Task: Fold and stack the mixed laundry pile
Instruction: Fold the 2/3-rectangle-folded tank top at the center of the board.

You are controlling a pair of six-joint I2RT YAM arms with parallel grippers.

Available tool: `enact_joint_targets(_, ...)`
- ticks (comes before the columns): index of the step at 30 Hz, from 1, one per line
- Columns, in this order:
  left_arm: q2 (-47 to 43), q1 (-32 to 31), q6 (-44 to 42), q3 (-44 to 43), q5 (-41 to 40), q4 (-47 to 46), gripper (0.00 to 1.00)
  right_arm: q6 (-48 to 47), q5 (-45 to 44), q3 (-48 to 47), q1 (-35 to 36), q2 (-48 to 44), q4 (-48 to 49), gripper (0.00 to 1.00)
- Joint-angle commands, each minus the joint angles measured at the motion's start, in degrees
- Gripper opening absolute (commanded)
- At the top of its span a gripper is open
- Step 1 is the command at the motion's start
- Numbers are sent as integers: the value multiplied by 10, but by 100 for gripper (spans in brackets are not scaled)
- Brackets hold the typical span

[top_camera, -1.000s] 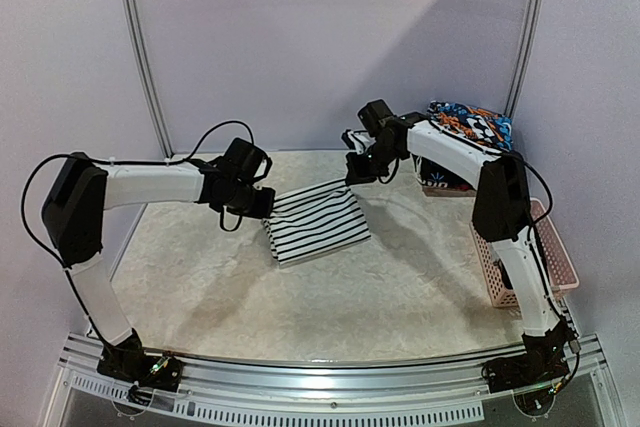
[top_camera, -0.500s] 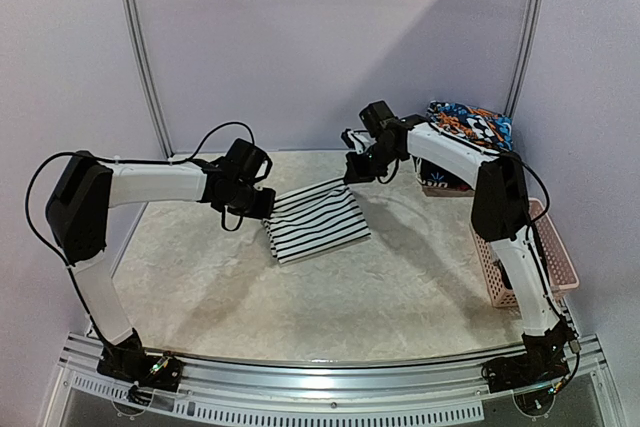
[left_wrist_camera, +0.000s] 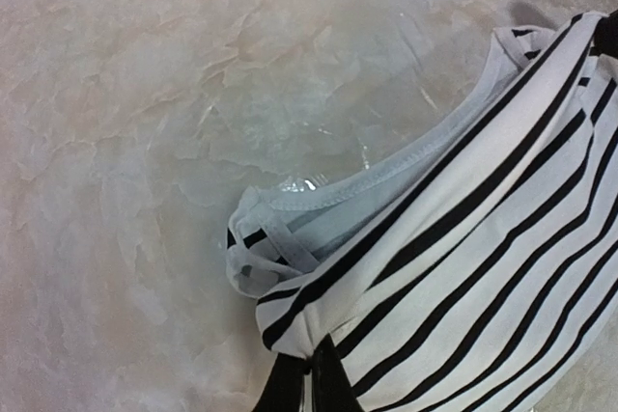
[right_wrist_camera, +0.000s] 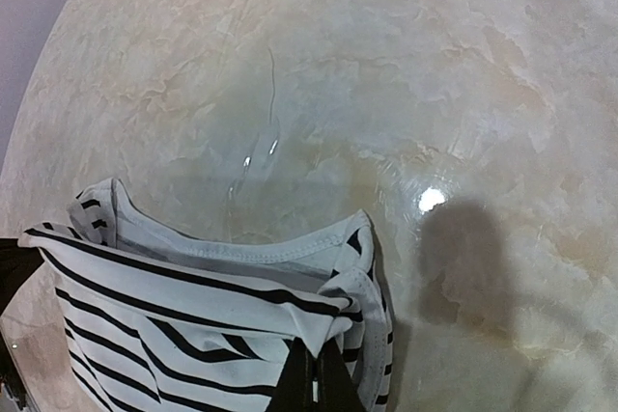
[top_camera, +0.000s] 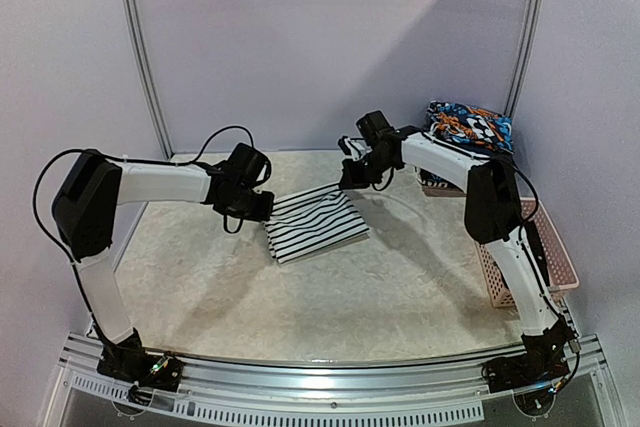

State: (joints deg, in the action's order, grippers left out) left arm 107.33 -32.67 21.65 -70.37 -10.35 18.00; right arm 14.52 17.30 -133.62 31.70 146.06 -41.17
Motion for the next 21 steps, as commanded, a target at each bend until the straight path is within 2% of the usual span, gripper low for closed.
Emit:
enact_joint_targets(1,30,20,8,9,-24,-6,0,9,-15,-15,-16,26,32,0)
enact_joint_targets(4,46,24,10,8,-22,-13,0,10,-19,-15,-16,29,39,4)
enact_joint_targets(8,61,28,9,10,-18,-36,0,9,-22,-15,-16,29,42,16)
enact_joint_targets(12,71,28,-1,9,-11,-58,2,8,-24,-14,-16,20,40,22)
enact_joint_targets(16,65,29,-5,11,-17,-69,5,1,-33,-10,-17,1,34,32)
enact_joint_targets(21,29,28,-10,25,-17,-85,15,-10,-46,16,-16,-40,40,41)
